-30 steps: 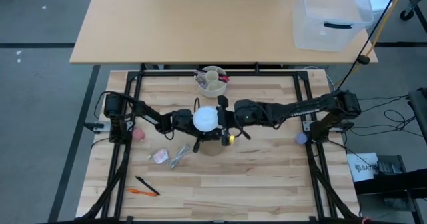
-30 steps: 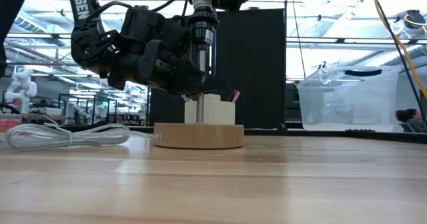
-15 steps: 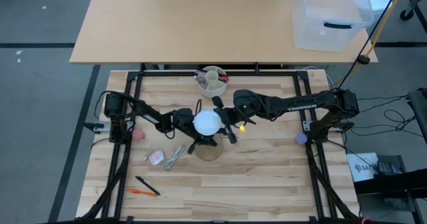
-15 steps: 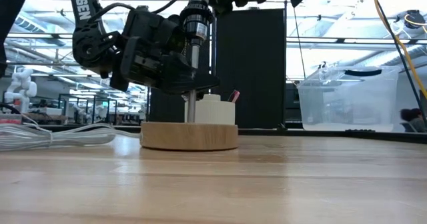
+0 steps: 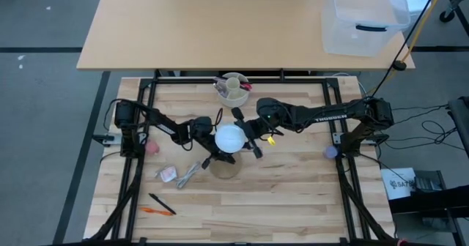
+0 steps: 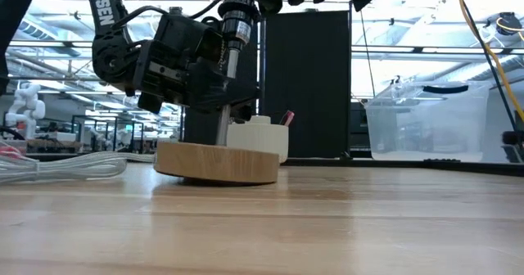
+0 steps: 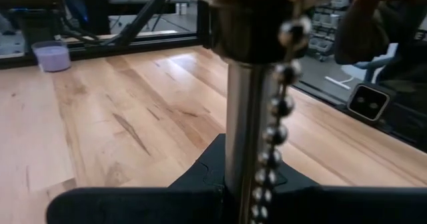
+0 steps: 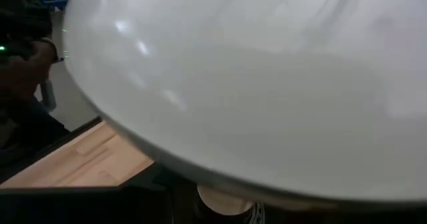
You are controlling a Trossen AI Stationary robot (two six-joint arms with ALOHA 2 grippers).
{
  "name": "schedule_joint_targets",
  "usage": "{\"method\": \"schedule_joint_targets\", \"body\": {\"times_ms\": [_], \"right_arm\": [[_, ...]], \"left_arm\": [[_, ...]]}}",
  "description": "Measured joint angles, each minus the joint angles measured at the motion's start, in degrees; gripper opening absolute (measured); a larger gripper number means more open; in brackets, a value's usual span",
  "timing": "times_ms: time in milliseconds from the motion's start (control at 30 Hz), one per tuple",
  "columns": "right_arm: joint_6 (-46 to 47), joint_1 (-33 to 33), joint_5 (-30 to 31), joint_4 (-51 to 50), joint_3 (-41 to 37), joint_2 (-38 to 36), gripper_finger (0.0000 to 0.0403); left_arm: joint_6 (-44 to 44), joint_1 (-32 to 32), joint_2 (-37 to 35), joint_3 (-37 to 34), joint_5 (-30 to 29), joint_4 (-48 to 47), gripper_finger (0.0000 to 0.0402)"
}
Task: Screw lightbulb
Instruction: Remove the lightbulb from the wooden lamp
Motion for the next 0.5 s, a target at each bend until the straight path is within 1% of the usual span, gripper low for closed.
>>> {"method": "schedule_joint_targets", "body": {"times_ms": [267,400,500], "right_arm": [[-0.5,0.1,-1.9,0.4,0.0,0.0,0.0162],[-0.3,0.8,-1.1,1.1,0.0,0.0,0.0163],[-0.4,1.6,0.4,1.7,0.0,0.0,0.0172]], "left_arm": [[0.9,0.3,0.0,0.0,3.1,-0.6,0.0022],[1.6,0.3,0.0,0.0,2.1,-0.7,0.0022],[2.0,0.7,0.0,-0.1,0.7,-0.7,0.0022]]}}
